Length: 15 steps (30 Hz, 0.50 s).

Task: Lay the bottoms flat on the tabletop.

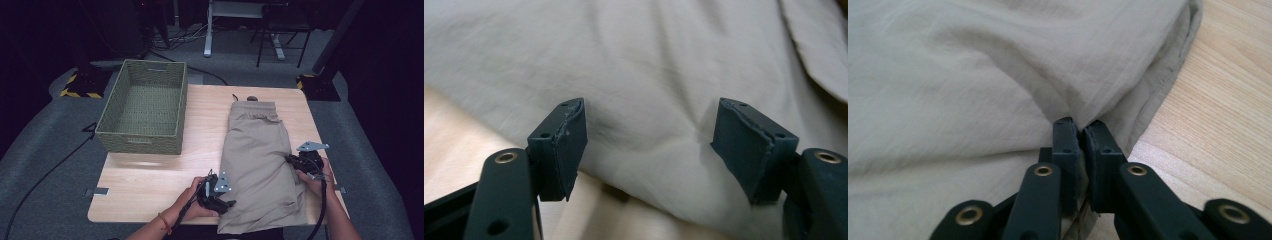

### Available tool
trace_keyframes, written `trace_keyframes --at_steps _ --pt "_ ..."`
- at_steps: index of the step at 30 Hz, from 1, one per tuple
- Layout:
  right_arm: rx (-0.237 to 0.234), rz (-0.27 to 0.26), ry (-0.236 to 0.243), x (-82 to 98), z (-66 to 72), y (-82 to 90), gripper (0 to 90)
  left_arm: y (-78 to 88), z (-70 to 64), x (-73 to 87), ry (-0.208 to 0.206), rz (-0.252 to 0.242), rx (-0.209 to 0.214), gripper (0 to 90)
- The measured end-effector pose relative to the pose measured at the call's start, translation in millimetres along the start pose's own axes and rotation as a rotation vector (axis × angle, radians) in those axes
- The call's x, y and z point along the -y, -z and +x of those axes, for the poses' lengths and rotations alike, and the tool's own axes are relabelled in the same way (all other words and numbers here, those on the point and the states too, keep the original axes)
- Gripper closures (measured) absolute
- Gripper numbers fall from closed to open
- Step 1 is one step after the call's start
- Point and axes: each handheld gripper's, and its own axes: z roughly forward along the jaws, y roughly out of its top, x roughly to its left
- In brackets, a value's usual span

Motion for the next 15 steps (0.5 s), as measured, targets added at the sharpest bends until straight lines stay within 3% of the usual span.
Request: trace_keyframes --at_steps 1,3,5,7,9,11,15 --pt "-0.007 -0.005 0.006 -0.7 0.5 -0.3 73.6 2.3 -0.4 -3.3 -0.032 0.009 -0.011 31.3" --pt "0.005 -0.003 0.027 -2.6 1.5 0.1 67.5 7.6 8.2 -10.4 -0.036 -0.01 -0.011 26.7" --pt "0.017 -0.023 0.021 -4.8 -0.2 2.1 59.6 13.2 24.5 -18.2 0.01 -0.054 -0.031 24.2" --pt "0.022 -0.048 0.027 -6.6 -1.8 5.3 54.0 16.4 43.5 -26.5 0.056 -0.068 -0.042 19.8" --pt "0.006 -0.05 0.0 -10.0 -5.2 7.1 46.0 15.0 58.9 -33.3 0.055 -0.062 -0.088 19.8" --pt "-0.008 -0.082 -0.029 -12.2 -8.0 8.9 44.2 9.6 72.8 -38.4 0.085 -0.06 -0.101 20.1" --pt "-0.007 -0.057 -0.008 -14.2 -8.2 1.0 40.3 -8.4 93.4 -43.6 0.093 -0.021 -0.167 21.8"
